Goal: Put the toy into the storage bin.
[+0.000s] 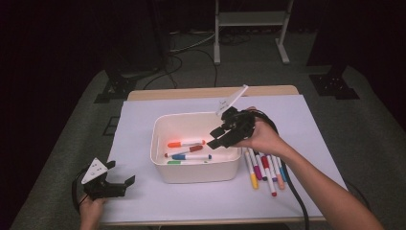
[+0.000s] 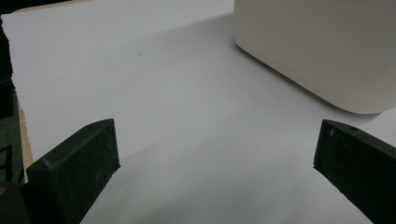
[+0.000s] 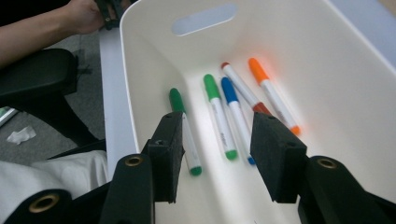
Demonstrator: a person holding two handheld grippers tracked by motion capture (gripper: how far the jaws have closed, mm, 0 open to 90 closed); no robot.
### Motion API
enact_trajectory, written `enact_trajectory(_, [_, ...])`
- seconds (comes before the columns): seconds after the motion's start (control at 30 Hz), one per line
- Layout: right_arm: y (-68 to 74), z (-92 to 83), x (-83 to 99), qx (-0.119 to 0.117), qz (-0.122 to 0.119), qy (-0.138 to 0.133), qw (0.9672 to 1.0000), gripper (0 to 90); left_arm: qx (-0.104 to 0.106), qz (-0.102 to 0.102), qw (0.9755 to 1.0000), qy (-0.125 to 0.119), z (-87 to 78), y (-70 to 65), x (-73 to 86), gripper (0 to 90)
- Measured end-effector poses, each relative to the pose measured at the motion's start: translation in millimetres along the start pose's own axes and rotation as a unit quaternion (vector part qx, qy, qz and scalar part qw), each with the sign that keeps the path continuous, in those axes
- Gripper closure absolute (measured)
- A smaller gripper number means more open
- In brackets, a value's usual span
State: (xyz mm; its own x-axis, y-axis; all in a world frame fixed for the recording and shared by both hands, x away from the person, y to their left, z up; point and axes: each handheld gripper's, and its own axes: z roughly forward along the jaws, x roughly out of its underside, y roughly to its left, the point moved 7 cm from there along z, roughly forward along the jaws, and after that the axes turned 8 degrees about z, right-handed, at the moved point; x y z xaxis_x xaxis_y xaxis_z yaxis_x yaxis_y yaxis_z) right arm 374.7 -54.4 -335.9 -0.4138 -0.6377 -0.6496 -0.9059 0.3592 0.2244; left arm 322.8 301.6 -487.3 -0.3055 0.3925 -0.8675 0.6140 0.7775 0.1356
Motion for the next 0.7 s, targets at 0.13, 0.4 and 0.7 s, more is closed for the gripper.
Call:
enact_trajectory(0.13, [-7.2,-20.1,10.9,0.018,0.01,-0.012,0.9997,52.2,-0.001,0.0,1.0,-0.001,-0.1,-0.1,-0.1,0.0])
enact_trajectory(0.4, [-18.1,-50.9,38.7,0.042,0.037,-0.032,0.9979,49.8,-0.003,0.0,1.0,-0.002,-0.2,-0.5,-0.2,0.0])
enact_trajectory(0.7, [-39.9,-68.2,84.7,0.07,0.082,-0.042,0.9933,48.5,-0.005,-0.001,1.0,-0.003,0.0,-0.9,-0.4,0.0])
